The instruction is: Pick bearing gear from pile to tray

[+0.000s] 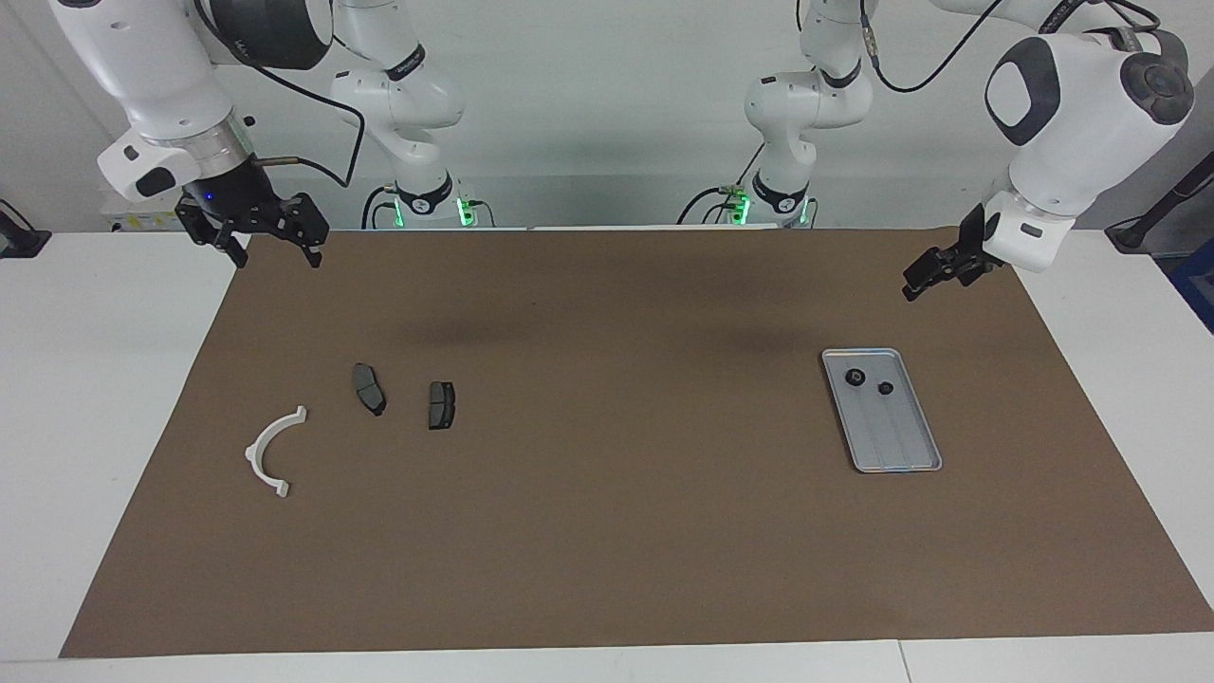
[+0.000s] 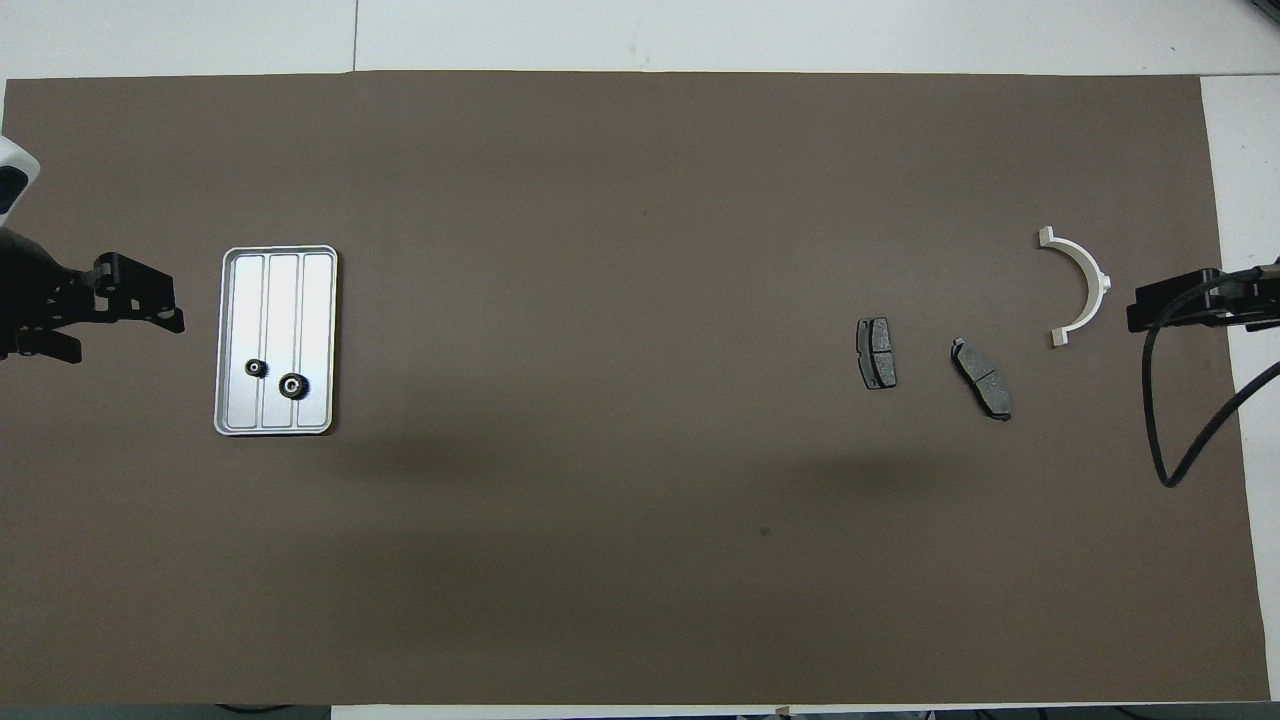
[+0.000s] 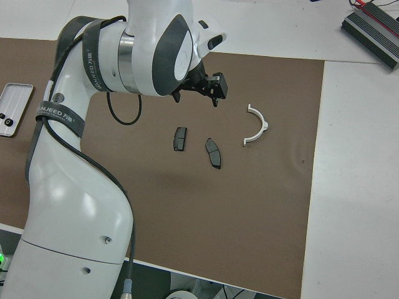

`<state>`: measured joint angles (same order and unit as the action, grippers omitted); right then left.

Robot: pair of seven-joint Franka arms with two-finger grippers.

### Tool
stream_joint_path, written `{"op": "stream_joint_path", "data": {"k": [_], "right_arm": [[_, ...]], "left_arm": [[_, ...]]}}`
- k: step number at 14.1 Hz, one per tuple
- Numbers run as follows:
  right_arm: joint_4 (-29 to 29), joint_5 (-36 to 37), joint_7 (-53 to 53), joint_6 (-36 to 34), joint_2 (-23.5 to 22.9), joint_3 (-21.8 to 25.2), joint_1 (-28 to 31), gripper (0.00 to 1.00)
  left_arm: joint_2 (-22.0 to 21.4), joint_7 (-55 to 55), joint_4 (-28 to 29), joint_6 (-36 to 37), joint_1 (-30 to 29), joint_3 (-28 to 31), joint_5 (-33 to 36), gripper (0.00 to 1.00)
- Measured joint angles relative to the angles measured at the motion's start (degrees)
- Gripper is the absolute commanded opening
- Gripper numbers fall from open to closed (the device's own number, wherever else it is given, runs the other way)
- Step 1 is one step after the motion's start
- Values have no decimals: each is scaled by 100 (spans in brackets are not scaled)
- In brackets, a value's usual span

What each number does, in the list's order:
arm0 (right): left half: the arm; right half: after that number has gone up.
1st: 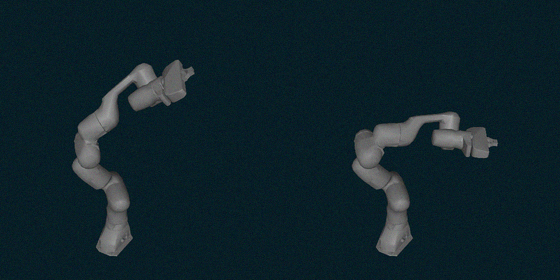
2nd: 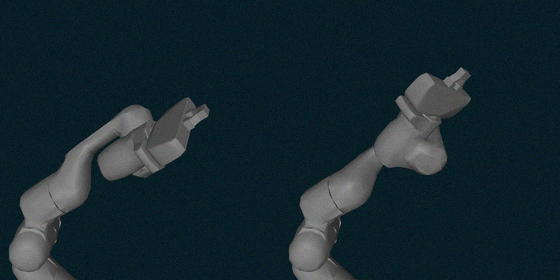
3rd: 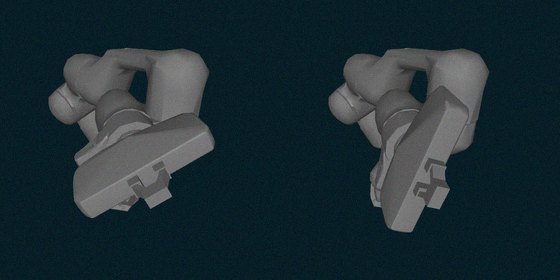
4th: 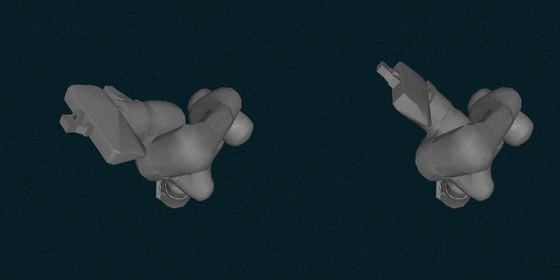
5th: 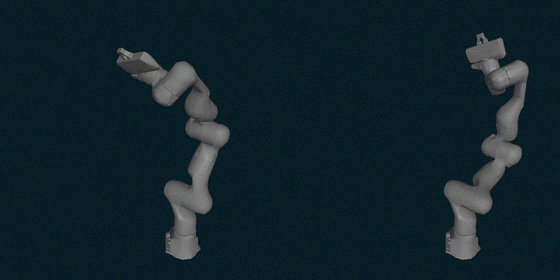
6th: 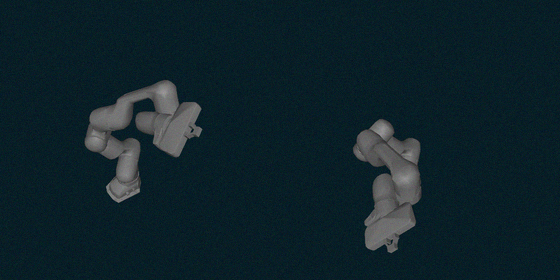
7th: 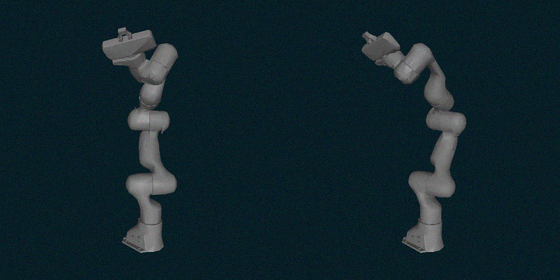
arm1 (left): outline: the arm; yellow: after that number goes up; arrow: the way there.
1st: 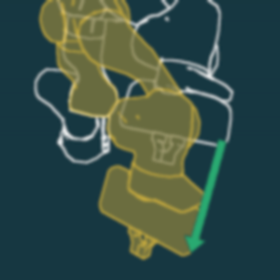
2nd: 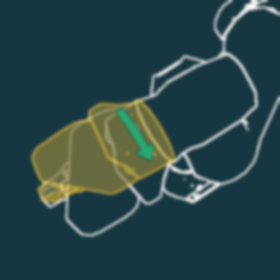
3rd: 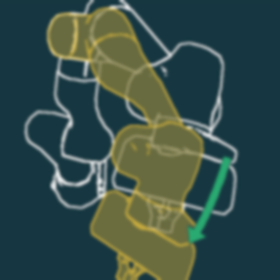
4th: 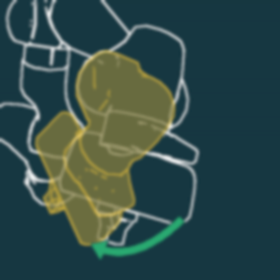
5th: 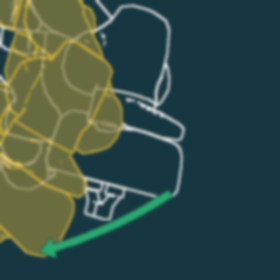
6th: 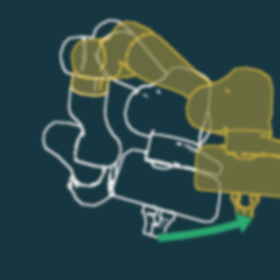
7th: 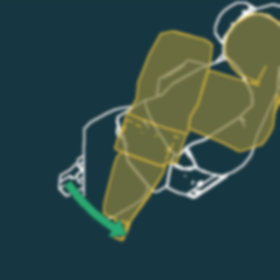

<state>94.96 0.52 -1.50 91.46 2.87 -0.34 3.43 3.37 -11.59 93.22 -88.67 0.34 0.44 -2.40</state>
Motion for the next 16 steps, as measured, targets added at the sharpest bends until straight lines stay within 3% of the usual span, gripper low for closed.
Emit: {"op": "stream_joint_path", "data": {"k": [16], "right_arm": [[0,0,0,0,0,0,0,100]], "left_arm": [[-54,469,-17,-299,1,51,0,100]]}}
